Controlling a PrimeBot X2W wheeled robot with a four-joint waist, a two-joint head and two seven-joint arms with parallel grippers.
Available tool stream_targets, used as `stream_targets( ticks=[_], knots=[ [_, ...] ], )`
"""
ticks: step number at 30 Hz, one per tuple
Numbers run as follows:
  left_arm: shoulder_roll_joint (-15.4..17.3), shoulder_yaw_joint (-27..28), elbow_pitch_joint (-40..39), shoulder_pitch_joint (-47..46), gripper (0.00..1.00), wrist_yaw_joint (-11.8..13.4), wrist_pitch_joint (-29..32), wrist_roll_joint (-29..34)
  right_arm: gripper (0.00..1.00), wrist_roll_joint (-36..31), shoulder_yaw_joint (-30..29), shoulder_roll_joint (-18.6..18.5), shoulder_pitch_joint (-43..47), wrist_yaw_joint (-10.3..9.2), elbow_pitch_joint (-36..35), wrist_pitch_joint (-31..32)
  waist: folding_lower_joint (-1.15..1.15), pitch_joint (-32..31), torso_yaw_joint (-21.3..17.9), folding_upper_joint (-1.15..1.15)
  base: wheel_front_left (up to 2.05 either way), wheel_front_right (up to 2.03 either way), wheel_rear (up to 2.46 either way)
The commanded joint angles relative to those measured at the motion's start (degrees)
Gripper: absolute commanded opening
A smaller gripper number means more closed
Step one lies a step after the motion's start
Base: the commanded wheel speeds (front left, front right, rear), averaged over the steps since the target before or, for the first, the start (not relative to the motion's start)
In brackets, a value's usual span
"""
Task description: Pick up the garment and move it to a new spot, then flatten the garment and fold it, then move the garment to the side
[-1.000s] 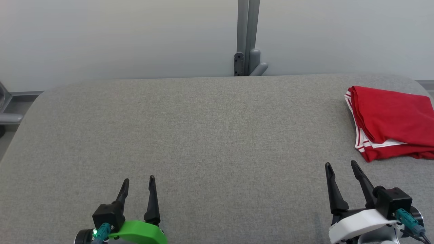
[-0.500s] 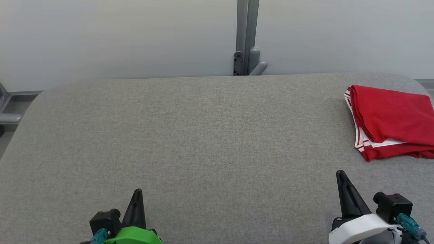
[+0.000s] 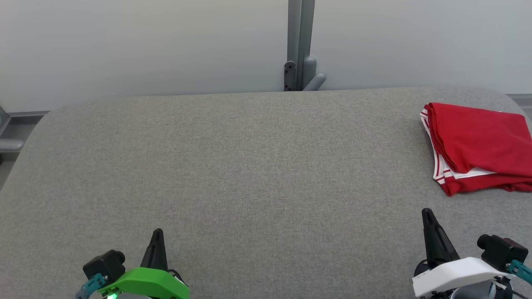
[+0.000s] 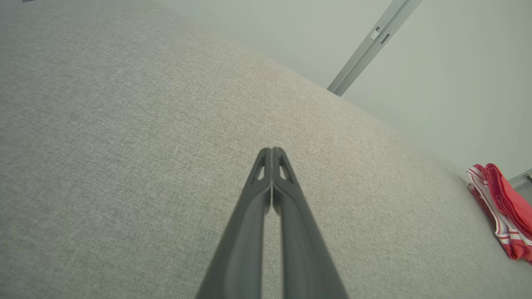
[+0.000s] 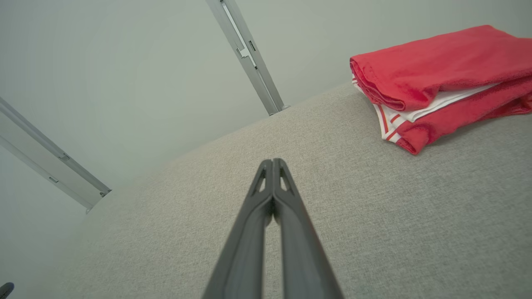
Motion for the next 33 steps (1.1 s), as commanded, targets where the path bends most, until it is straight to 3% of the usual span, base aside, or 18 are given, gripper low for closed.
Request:
stream_targets(
  ticks=[1,33],
  knots=[
    [0.04,0.84,-1.03,-2.12,0.00,-0.52,0.62,-2.42,0.00,2.93,-0.35,-0.44,-1.47,-0.01,-0.62,0.41,0.00,0.04,-0.05,0.00,0.00,0.00,0.00],
    [-0.10,6.66,-1.61,-5.09,0.00,-4.02,8.23,-24.39,0.00,28.27,-2.29,-0.89,-3.17,-0.03,0.07,4.12,0.00,0.78,-0.88,0.00,0.00,0.00,0.00]
  ],
)
